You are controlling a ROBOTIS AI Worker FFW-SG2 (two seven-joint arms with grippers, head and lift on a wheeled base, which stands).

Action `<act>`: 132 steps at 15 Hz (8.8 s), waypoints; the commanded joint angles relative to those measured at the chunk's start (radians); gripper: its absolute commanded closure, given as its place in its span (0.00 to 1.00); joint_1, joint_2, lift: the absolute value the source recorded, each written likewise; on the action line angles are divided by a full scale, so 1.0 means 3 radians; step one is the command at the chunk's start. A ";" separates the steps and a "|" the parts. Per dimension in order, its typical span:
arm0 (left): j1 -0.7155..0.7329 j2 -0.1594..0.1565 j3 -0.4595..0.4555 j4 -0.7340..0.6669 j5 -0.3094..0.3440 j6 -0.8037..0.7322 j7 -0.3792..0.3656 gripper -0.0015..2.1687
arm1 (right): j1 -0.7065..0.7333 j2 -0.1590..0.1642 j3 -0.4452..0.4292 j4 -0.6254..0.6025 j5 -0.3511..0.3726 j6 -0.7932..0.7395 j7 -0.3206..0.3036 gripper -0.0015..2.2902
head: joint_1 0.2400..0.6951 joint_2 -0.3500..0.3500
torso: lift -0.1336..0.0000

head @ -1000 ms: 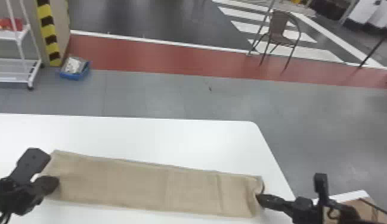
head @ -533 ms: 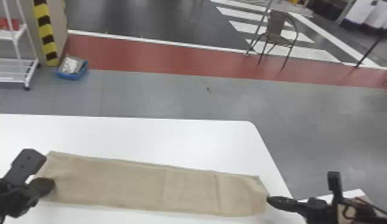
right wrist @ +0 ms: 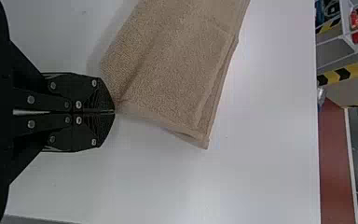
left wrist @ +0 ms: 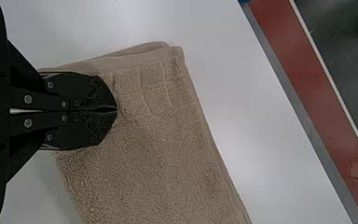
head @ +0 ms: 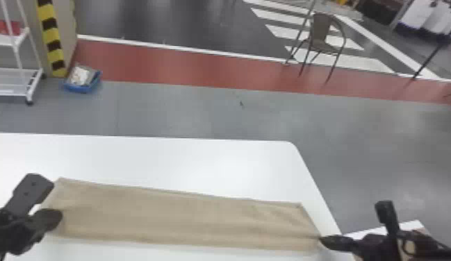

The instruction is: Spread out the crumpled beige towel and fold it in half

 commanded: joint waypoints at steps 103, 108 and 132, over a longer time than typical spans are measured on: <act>0.0601 -0.0235 -0.0171 -0.0905 0.0227 0.0512 -0.0251 0.46 | -0.0812 0.0588 0.1414 -0.0530 0.0645 0.1484 0.0551 0.09 | 1.00 0.08 | 1.00; 0.0606 -0.0245 -0.0181 -0.0884 0.0175 0.0512 -0.0215 0.46 | -0.0838 0.0593 0.1454 -0.0704 0.0773 0.1832 0.0551 0.09 | 1.00 0.06 | 1.00; 0.0611 -0.0256 -0.0171 -0.0920 0.0129 0.0645 -0.0205 0.46 | -0.0485 0.0424 0.2191 -0.1568 0.1524 0.2159 0.0551 0.16 | 1.00 0.09 | 1.00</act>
